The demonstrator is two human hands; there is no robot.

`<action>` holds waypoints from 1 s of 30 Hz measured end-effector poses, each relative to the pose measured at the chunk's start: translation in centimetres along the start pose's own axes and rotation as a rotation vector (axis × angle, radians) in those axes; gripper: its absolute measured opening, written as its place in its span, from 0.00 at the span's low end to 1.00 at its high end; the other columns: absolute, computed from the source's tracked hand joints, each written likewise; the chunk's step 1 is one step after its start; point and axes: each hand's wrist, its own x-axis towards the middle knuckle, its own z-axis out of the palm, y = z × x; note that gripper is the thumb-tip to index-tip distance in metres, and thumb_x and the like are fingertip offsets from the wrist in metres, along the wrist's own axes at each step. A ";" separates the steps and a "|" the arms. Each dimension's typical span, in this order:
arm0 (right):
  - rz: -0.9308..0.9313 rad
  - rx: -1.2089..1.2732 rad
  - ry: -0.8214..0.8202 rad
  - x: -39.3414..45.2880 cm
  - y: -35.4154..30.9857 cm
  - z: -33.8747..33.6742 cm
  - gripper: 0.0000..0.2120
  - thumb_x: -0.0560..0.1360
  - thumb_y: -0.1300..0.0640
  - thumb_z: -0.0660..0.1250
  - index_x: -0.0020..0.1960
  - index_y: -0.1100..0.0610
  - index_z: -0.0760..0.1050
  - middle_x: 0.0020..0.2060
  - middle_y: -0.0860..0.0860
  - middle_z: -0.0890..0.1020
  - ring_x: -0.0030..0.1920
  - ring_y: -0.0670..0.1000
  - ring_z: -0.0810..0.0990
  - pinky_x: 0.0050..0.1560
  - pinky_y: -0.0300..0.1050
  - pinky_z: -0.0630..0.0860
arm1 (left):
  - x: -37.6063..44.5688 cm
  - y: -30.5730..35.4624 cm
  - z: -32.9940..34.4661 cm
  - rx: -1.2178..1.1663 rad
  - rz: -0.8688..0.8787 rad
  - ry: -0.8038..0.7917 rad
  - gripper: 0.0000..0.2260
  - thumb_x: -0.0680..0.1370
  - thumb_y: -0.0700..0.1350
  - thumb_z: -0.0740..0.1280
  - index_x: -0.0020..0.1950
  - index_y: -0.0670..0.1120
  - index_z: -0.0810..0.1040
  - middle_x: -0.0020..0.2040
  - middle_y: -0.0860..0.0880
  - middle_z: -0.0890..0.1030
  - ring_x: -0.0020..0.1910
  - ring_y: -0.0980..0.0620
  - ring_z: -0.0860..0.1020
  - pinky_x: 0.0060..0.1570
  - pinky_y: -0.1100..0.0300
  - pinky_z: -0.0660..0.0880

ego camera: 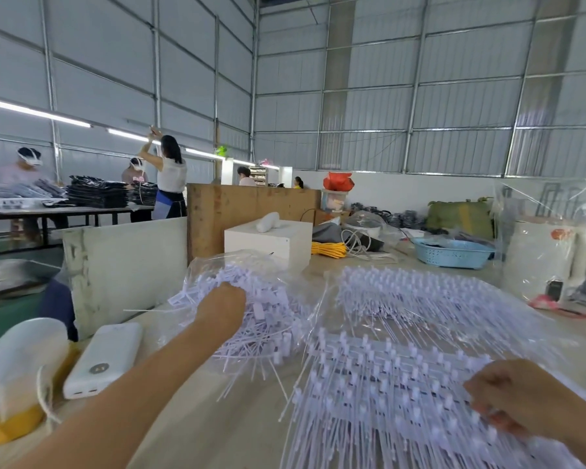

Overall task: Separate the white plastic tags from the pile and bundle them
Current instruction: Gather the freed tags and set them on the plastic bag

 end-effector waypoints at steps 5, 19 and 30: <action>-0.042 -0.094 -0.020 0.4 0.2 0.1 0.12 0.74 0.59 0.68 0.36 0.66 0.79 0.28 0.56 0.83 0.23 0.49 0.77 0.24 0.35 0.69 | 1.7 1.2 1.2 0.207 -0.041 0.054 0.13 0.78 0.38 0.61 0.62 0.44 0.75 0.61 0.43 0.75 0.63 0.45 0.71 0.57 0.54 0.72; -0.200 -0.272 -0.058 -1.2 0.3 -0.2 0.08 0.75 0.57 0.68 0.39 0.60 0.79 0.28 0.50 0.82 0.26 0.44 0.76 0.31 0.36 0.73 | 2.0 -0.9 1.9 0.046 -0.094 0.120 0.14 0.79 0.37 0.58 0.65 0.43 0.72 0.63 0.44 0.71 0.61 0.47 0.75 0.57 0.56 0.74; -0.182 -0.546 -0.049 -1.2 3.5 0.0 0.45 0.52 0.18 0.48 0.65 0.35 0.64 0.64 0.36 0.65 0.68 0.47 0.66 0.68 0.52 0.65 | 2.6 -0.9 2.6 -0.011 -0.042 0.046 0.14 0.81 0.39 0.55 0.65 0.44 0.72 0.65 0.45 0.73 0.63 0.48 0.74 0.60 0.59 0.72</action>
